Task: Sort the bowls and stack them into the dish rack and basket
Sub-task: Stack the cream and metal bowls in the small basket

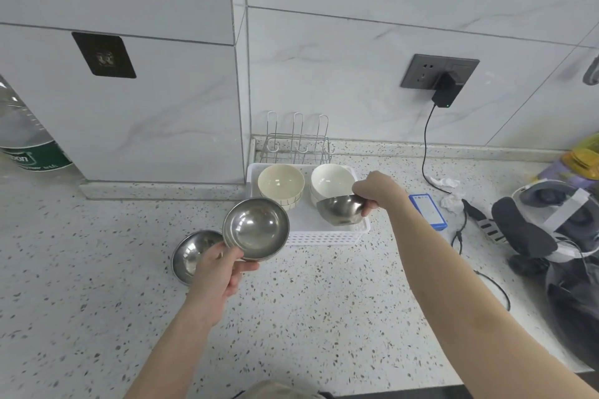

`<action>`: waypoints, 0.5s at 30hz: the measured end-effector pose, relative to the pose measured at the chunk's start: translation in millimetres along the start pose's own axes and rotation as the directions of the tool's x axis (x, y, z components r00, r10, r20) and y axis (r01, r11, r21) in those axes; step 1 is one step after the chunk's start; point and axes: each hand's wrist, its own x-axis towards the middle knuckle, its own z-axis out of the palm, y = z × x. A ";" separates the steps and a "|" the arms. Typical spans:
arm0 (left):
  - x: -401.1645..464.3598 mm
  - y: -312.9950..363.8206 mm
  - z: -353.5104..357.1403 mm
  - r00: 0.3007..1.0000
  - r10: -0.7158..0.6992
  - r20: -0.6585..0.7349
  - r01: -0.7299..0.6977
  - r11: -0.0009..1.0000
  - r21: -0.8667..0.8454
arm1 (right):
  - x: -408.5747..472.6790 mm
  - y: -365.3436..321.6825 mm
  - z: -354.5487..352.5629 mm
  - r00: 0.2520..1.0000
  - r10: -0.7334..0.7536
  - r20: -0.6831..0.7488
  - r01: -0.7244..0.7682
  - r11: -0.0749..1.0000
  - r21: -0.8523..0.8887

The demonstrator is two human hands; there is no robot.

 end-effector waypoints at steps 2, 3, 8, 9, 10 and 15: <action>2.5 -0.6 -1.6 1.000 -0.007 0.008 0.007 1.000 0.005 | 5.5 -1.8 3.9 1.000 0.019 0.023 -0.020 0.999 0.040; 3.7 -0.7 -2.2 1.000 -0.012 0.011 0.012 1.000 0.005 | 8.0 -2.6 5.7 0.999 0.031 0.032 -0.033 0.998 0.057; 9.1 -2.2 -5.0 1.000 -0.029 0.012 0.029 1.000 -0.005 | 17.8 -10.5 7.3 0.996 0.049 0.072 -0.051 0.998 0.037; 10.2 -2.5 -5.3 0.999 -0.033 0.010 0.033 0.999 -0.004 | 18.9 -12.0 5.5 0.996 0.048 0.081 -0.051 0.998 0.031; 11.1 -2.8 -5.6 0.999 -0.035 0.009 0.035 0.999 -0.003 | 20.3 -13.5 3.3 0.994 0.052 0.091 -0.054 0.998 0.027; 15.0 -1.3 -2.1 0.999 -0.038 0.020 0.038 0.999 0.000 | 20.1 -21.9 -4.6 0.983 0.084 0.166 -0.074 0.995 -0.066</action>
